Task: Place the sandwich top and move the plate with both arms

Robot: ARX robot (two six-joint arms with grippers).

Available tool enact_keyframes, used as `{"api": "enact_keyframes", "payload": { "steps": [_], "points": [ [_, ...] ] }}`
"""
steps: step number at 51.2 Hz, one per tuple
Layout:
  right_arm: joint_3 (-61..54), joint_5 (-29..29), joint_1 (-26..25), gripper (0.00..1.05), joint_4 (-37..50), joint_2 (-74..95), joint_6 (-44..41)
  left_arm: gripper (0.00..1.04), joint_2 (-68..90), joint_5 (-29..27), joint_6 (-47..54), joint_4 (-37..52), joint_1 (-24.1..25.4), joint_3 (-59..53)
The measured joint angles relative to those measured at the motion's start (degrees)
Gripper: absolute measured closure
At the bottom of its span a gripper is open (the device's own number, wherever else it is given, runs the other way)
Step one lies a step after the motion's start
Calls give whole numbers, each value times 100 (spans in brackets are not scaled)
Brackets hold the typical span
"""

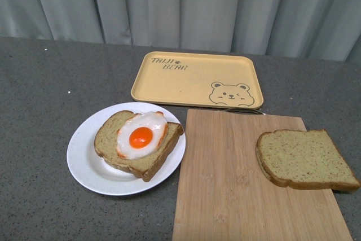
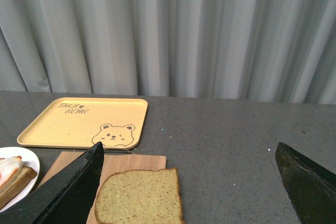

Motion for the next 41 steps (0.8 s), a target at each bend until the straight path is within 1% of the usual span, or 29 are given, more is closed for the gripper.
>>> {"api": "enact_keyframes", "payload": {
  "steps": [41],
  "points": [
    [0, 0, 0, 9, 0, 0, 0, 7, 0, 0, 2, 0, 0, 0]
  ]
}}
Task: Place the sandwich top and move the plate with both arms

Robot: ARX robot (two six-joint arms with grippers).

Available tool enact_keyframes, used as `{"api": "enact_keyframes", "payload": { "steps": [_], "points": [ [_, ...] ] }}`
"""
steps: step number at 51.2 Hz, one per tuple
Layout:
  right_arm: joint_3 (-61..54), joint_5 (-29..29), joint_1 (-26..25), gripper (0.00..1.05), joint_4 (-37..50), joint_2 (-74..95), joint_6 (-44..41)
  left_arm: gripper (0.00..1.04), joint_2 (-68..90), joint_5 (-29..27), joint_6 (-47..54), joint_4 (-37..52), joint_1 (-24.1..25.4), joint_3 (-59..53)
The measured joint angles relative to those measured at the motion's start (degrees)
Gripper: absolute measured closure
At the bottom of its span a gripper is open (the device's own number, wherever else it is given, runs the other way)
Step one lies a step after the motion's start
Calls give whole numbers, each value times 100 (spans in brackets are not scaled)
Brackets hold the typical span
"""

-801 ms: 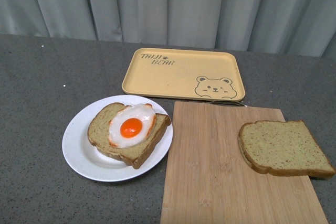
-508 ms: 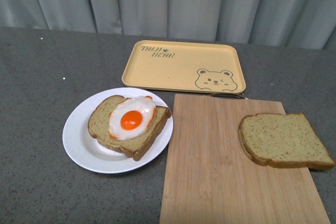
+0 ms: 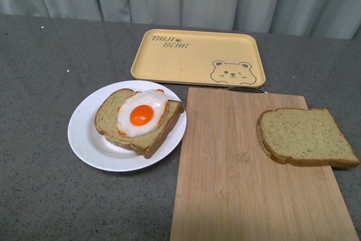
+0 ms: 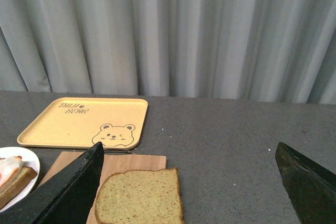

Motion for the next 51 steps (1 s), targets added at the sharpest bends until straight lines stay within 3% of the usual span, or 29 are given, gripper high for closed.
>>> {"api": "enact_keyframes", "payload": {
  "steps": [15, 16, 18, 20, 27, 33, 51],
  "points": [
    [0, 2, 0, 9, 0, 0, 0, 7, 0, 0, 0, 0, 0, 0],
    [9, 199, 57, 9, -52, 33, -98, 7, 0, 0, 0, 0, 0, 0],
    [155, 1189, 262, 9, -321, 350, -520, 7, -2, 0, 0, 0, 0, 0],
    [234, 1373, 197, 9, -232, 732, -686, 7, -2, -9, 0, -2, 0, 0],
    [717, 232, -940, 9, 1429, 3204, -800, 7, -7, 0, 0, -2, 0, 0],
    [1185, -385, -1351, 9, 2288, 4977, -621, 7, -7, -7, 0, -2, 0, 0],
    [2968, -2269, -1902, 9, 1440, 8697, 323, 7, -7, -2, 0, -4, 0, 0]
  ]
}}
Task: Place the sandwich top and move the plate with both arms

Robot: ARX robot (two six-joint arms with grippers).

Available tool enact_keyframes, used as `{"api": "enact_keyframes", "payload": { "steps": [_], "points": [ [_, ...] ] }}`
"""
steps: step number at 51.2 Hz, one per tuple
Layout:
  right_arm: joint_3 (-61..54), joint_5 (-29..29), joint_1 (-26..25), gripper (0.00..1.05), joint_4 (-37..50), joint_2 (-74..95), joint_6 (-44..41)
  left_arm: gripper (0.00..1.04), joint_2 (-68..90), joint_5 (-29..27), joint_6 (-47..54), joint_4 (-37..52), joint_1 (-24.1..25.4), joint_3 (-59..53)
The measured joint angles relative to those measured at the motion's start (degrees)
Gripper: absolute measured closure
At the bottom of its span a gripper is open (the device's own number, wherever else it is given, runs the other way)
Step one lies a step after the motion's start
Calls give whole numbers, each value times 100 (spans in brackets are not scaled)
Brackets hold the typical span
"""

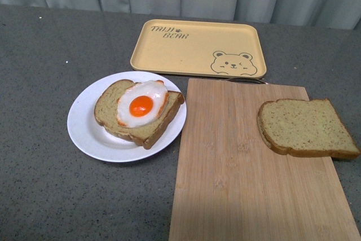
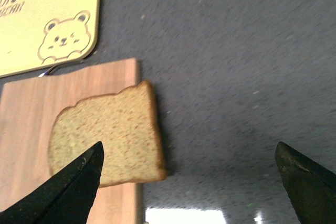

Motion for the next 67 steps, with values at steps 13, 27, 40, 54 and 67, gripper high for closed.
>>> {"api": "enact_keyframes", "payload": {
  "steps": [13, 27, 40, 54, 67],
  "points": [
    [1069, -1099, -24, 9, -909, 1561, 328, 7, 0, -2, 0, 0, 0, 0],
    [1716, -1528, 22, 9, -1473, 2623, 472, 7, 0, 0, 0, 0, 0, 0],
    [1908, -1652, 256, 14, -1215, 3180, 772, 7, 0, 0, 0, 0, 0, 0],
    [1934, -1473, 442, 57, -1078, 3412, 966, 7, 0, 0, 0, 0, 0, 0],
    [1943, -1478, 369, 91, -1305, 3228, 951, 7, 0, 2, 0, 0, 0, 0]
  ]
}}
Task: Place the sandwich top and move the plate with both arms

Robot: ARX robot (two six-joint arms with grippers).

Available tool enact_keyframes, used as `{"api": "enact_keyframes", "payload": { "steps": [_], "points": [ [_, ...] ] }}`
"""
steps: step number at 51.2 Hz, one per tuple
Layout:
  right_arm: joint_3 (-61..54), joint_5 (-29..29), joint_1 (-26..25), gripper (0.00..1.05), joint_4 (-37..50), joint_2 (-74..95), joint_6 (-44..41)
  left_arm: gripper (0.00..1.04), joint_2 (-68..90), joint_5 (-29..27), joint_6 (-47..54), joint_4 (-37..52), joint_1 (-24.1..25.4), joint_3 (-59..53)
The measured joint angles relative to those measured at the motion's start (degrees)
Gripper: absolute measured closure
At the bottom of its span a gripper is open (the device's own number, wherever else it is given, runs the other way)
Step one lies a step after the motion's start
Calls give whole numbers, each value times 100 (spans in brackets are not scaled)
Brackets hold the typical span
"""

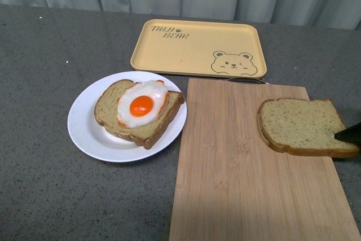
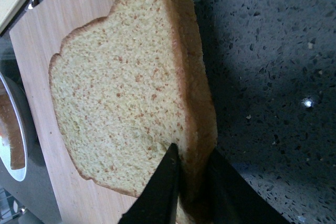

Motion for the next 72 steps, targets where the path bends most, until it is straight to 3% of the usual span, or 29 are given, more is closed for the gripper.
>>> {"api": "enact_keyframes", "payload": {
  "steps": [5, 13, 21, 42, 52, 64, 72],
  "points": [
    [-103, -160, -20, 103, 7, -339, 7, 7, 0, 0, -2, 0, 0, 0],
    [-326, -678, 120, 103, 345, -981, 284, 7, 0, -2, 0, 0, 0, 0],
    [-494, -1224, 675, 103, 1051, -1475, 903, 7, 0, -2, 0, 0, 0, 0],
    [11, -739, 2776, 103, 3064, -505, 3021, 7, 0, -2, 0, 0, 0, 0],
    [717, -529, 3497, 103, 3202, 382, 3630, 7, 0, -2, 0, 0, 0, 0],
    [1161, -308, 3755, 103, 2736, 898, 3729, 7, 0, -2, -2, 0, 0, 0],
    [678, -63, 3552, 66, 2752, 461, 3305, 7, 0, -2, 0, 0, 0, 0]
  ]
}}
